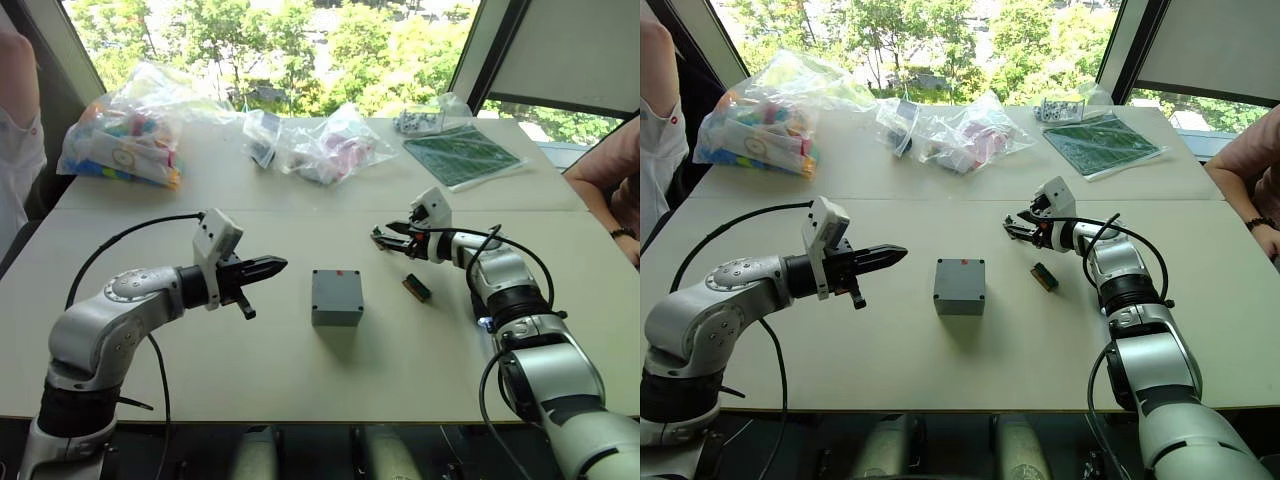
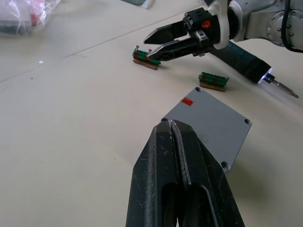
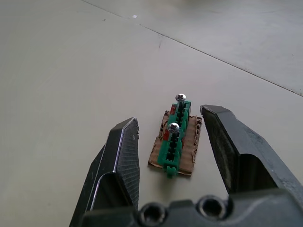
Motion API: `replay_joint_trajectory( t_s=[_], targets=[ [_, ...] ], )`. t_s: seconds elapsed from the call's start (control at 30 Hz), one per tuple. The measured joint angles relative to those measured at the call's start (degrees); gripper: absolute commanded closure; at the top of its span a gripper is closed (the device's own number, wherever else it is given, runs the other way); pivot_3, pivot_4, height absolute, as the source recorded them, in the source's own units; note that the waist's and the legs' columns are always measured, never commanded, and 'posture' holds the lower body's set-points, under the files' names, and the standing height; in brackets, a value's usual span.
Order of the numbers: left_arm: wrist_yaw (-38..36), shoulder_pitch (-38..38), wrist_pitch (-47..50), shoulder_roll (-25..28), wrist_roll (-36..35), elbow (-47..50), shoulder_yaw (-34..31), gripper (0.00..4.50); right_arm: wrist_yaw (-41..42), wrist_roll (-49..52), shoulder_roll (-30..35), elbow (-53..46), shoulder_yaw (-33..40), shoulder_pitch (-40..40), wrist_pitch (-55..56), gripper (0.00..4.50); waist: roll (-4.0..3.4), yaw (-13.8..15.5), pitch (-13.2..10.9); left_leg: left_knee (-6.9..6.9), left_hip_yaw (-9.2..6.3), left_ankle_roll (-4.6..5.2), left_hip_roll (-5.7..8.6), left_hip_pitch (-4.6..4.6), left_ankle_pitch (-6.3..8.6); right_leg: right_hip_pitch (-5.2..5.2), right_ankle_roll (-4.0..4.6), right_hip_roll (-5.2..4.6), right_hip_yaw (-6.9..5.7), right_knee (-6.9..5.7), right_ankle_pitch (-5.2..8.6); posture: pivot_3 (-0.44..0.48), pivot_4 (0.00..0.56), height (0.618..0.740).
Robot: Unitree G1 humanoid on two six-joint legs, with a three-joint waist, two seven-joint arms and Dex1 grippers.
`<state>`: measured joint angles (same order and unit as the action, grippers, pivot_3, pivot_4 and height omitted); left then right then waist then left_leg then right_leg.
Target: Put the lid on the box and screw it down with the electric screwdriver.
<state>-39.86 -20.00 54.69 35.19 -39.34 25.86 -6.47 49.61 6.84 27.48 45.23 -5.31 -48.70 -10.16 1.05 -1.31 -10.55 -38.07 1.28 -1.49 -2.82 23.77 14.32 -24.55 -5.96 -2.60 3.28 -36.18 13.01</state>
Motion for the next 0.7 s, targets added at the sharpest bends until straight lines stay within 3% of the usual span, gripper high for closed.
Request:
replay_joint_trajectory(
  t_s=[0.03, 0.07, 0.1, 0.23, 0.7],
  targets=[
    [0.0, 0.0, 0.0, 0.2, 0.0, 0.0, 0.1, 4.50, 0.0, 0.0, 0.0, 0.0, 0.0, 0.0, 0.0, 2.23, 0.00, 0.0, 0.0, 0.00, 0.00, 0.00, 0.00, 0.00, 0.00, 0.00, 0.01, 0.00, 0.00, 0.00, 0.00, 0.000, 0.150, 0.740],
    [0.0, -0.1, 0.0, 0.4, 0.0, 0.0, 0.3, 4.50, 0.0, 0.0, 0.0, 0.0, 0.0, 0.0, 0.0, 2.74, 0.00, 0.0, 0.0, 0.00, 0.00, 0.00, 0.00, 0.00, 0.00, 0.00, 0.01, 0.00, 0.00, 0.00, 0.01, 0.000, 0.150, 0.740],
    [0.0, -0.2, 0.0, 0.4, 0.0, 0.0, 0.4, 4.50, -0.1, 0.0, 0.0, 0.0, 0.0, 0.0, 0.0, 2.94, 0.00, 0.0, 0.0, 0.00, 0.00, 0.00, 0.00, 0.00, 0.00, 0.00, 0.01, 0.00, 0.00, 0.00, 0.01, 0.000, 0.150, 0.740],
    [0.0, -0.4, -0.1, 0.4, 0.0, 0.0, 0.7, 4.50, -0.3, -0.5, 0.0, 0.0, 0.0, 0.1, 0.0, 4.44, 0.00, 0.0, 0.0, 0.00, 0.00, 0.00, 0.00, 0.00, 0.00, 0.00, 0.01, 0.00, 0.00, 0.00, 0.01, 0.000, 0.150, 0.740],
    [0.0, -0.3, -0.3, 0.5, 0.0, 0.0, 1.1, 4.50, -0.9, -0.8, -0.1, 0.0, 1.3, 0.2, 0.0, 4.48, 0.00, 0.0, 0.0, 0.00, 0.00, 0.00, 0.00, 0.00, 0.00, 0.00, 0.04, 0.00, 0.00, 0.00, 0.02, 0.000, 0.150, 0.740]
  ],
)
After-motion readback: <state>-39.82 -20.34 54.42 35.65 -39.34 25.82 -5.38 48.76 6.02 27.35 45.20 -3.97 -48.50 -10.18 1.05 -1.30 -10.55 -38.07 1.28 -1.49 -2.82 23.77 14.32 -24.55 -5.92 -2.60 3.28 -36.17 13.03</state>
